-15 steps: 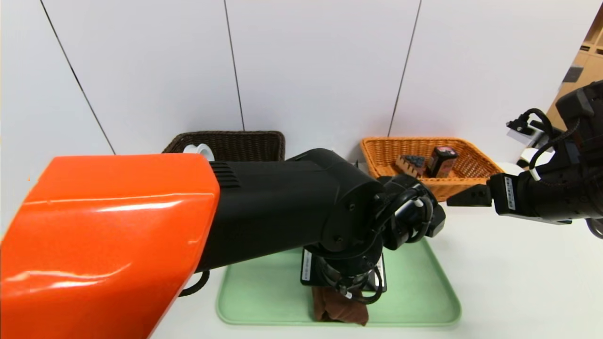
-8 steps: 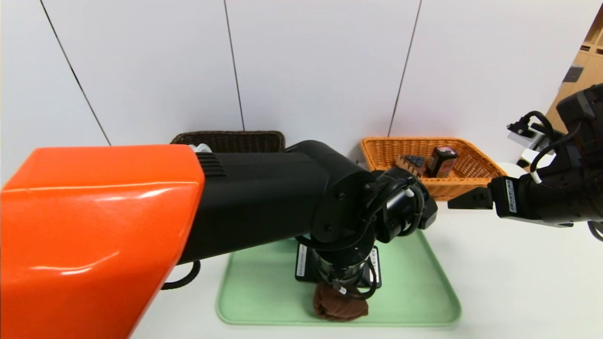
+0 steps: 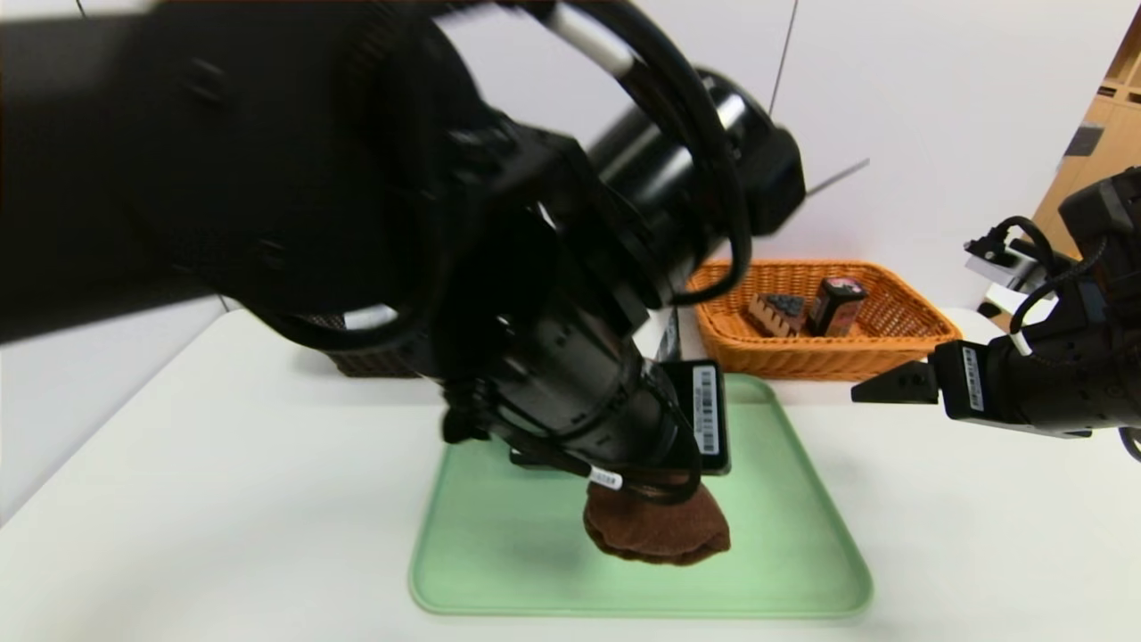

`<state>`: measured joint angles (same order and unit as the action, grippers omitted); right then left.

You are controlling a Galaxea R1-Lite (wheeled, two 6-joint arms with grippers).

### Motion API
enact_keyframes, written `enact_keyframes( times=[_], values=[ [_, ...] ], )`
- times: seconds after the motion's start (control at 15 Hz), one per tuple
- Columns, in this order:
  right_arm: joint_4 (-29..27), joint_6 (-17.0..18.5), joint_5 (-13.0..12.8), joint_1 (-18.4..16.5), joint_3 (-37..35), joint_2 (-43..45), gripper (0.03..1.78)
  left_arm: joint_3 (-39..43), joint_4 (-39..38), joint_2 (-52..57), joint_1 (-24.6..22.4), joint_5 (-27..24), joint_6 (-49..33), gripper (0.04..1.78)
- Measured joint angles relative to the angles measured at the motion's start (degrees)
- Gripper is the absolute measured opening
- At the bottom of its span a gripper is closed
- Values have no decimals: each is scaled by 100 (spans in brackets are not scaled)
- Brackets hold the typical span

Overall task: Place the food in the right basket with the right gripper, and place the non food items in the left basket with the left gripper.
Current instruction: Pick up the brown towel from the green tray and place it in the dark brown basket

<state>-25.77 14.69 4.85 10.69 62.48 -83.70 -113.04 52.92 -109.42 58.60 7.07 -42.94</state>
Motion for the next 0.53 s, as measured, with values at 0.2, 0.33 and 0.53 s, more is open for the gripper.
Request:
enact_keyframes(
  times=[0.2,0.33,0.53],
  values=[
    [6,-22,-4,0,9,0,170,-5,-422,767,-638,37,796,33],
    [23,-26,-6,0,17,-6,170,-5,-756,1063,-1346,67,1419,33],
    [183,-22,-9,0,-11,-28,170,-2,-1304,1072,-2589,76,2191,33]
  ],
)
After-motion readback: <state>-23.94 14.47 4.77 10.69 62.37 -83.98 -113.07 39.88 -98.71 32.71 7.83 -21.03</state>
